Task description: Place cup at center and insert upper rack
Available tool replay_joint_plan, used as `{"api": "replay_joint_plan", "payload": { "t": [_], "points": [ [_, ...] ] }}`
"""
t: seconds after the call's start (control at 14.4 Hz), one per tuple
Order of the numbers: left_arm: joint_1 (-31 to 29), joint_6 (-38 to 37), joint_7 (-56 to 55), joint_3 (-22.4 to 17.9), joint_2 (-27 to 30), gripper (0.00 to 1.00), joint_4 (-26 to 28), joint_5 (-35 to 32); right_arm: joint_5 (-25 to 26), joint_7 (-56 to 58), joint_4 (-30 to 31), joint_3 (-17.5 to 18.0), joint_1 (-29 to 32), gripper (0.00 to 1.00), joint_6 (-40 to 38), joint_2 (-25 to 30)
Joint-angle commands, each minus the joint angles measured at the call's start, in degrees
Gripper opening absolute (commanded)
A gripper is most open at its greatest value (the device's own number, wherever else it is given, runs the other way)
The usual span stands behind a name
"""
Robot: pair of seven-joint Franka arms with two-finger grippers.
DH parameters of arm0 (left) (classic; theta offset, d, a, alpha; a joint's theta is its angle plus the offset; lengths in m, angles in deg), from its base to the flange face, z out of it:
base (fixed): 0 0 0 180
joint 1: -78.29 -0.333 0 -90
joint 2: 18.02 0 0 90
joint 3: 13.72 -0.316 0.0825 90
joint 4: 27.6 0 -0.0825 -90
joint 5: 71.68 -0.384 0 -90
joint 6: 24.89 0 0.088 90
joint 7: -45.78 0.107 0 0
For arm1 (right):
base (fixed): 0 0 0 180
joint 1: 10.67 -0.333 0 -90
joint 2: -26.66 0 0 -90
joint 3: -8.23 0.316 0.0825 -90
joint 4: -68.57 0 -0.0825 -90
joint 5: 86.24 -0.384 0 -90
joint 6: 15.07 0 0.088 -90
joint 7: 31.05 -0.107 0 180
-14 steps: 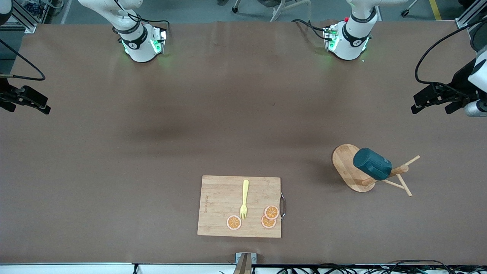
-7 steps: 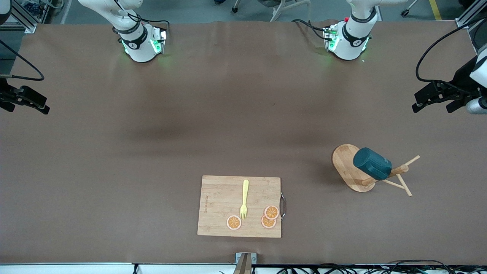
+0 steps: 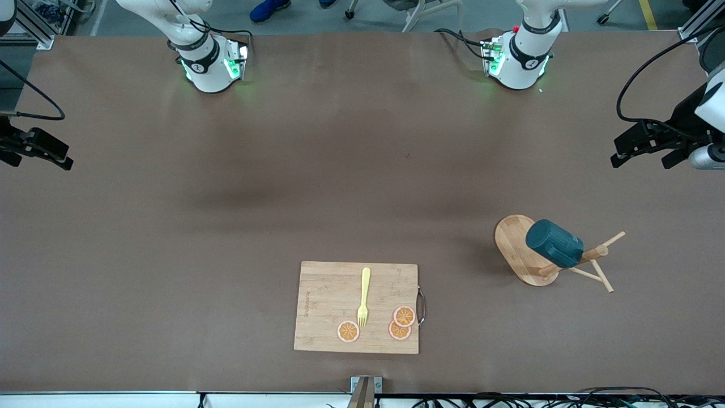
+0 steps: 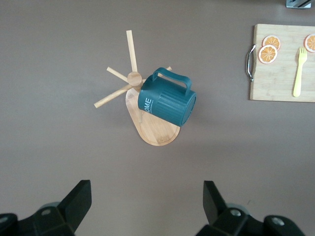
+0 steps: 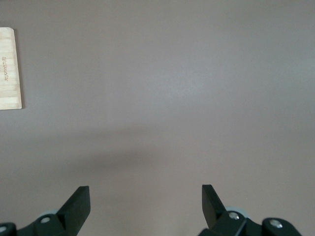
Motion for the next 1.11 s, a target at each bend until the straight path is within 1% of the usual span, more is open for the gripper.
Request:
{"api": "replay_joint_plan", "payload": {
  "t": [0.0, 1.04],
  "points": [
    [0.01, 1.28, 1.28, -0.33, 0.47, 1.00, 0.22, 0.33, -0.58, 0.44, 1.31, 0.27, 0.63, 1.00, 0.48, 1.40],
    [-0.08, 0.58, 1.28, -0.50, 0.38, 1.00, 0.40, -0.11, -0.67, 0.36, 1.31, 0.27, 0.54, 1.00, 0.13, 1.40]
  ]
}}
